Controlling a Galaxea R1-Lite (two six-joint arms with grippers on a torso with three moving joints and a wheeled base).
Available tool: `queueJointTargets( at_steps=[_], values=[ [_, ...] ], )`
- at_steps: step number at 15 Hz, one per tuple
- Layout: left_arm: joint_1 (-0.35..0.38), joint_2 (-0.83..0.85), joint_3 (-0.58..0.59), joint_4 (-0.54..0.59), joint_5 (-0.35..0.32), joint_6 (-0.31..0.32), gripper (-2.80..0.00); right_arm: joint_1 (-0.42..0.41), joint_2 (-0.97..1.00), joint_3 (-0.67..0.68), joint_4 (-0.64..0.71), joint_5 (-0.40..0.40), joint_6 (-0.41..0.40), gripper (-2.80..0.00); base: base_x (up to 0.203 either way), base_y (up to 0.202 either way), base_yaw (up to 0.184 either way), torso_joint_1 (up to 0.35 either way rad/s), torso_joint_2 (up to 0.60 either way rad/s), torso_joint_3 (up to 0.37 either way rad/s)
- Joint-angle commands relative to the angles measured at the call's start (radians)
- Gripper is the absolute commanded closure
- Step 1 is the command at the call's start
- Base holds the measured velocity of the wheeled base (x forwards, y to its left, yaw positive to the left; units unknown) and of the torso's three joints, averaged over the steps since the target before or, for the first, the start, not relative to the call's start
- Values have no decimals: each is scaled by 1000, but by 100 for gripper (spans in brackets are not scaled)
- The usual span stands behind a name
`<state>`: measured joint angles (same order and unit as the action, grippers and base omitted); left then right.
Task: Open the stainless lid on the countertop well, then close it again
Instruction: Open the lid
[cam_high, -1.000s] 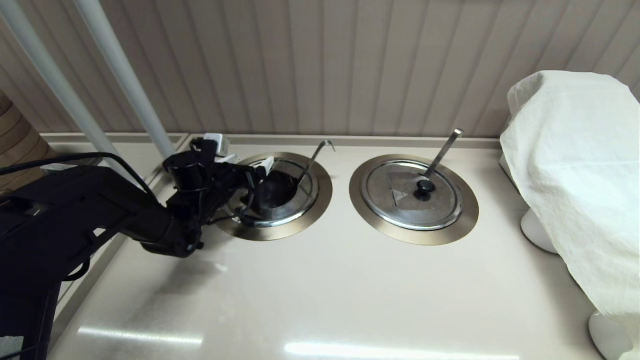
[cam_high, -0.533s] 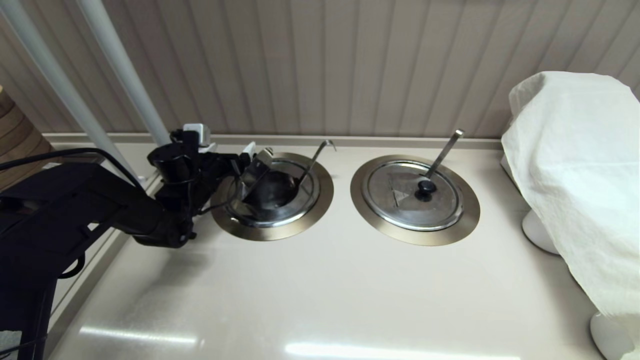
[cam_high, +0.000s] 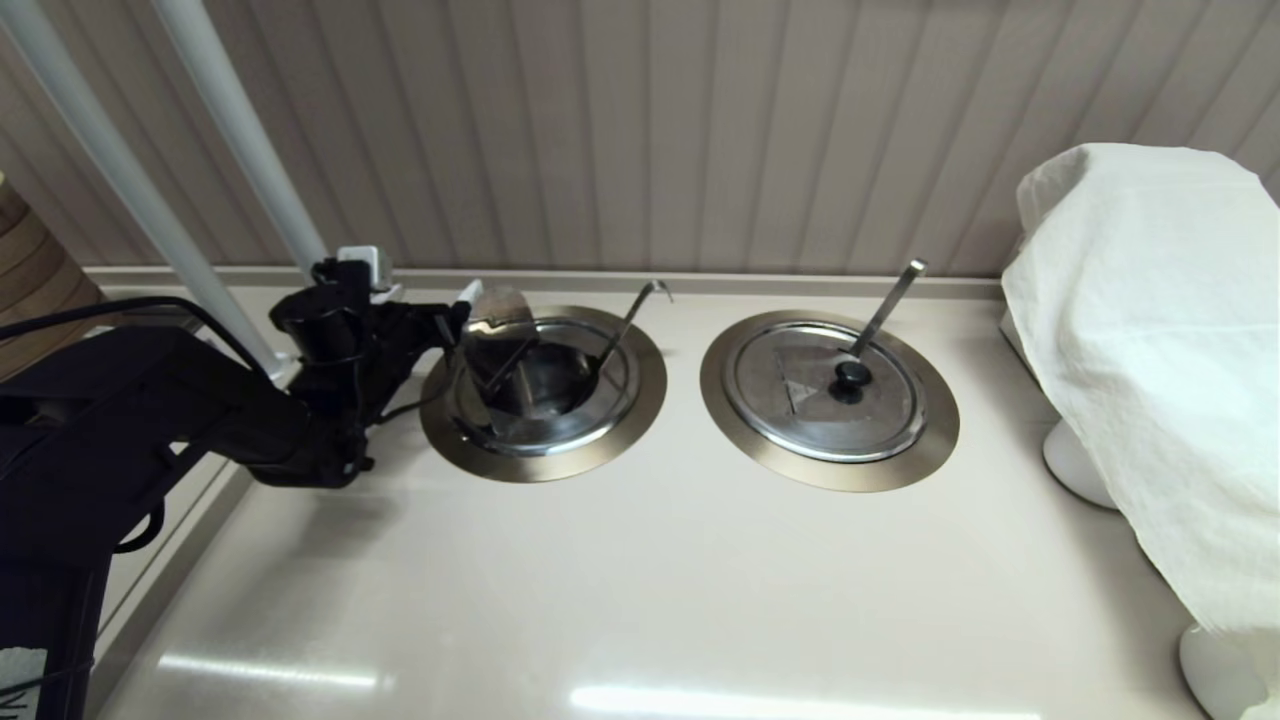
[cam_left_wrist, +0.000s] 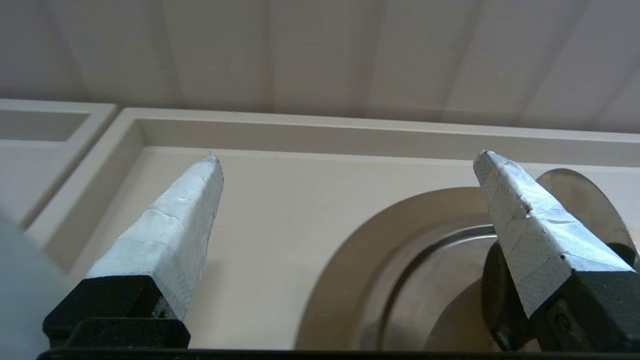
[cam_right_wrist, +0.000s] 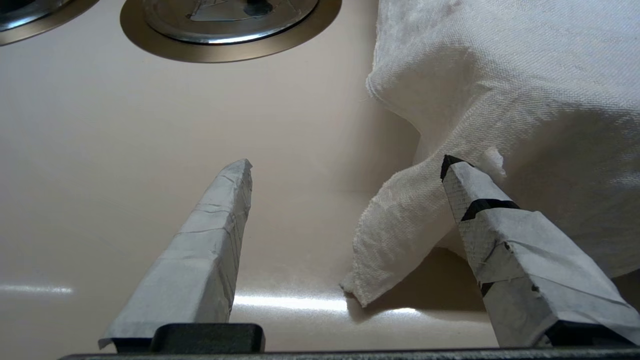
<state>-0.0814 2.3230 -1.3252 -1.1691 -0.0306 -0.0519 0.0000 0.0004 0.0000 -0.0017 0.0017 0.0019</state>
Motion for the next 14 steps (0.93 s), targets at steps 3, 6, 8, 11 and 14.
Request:
queueJointTargets(
  at_steps=[3,6,8,11,14],
  values=[
    [32,-3,-26,-8,-3,0,-280,0,0,0,0,1,0,-280,0,0,0,0,0,0],
    [73,-52,-49,-9,-2,1,-280,0,0,0,0,1,0,-280,0,0,0,0,0,0],
    [122,-58,-75,-9,-3,4,-280,0,0,0,0,0,0,-280,0,0,0,0,0,0],
    [143,-52,-77,-32,-8,31,-280,0,0,0,0,0,0,-280,0,0,0,0,0,0],
    [129,-60,-69,-112,-6,103,-280,0,0,0,0,1,0,-280,0,0,0,0,0,0]
  ],
)
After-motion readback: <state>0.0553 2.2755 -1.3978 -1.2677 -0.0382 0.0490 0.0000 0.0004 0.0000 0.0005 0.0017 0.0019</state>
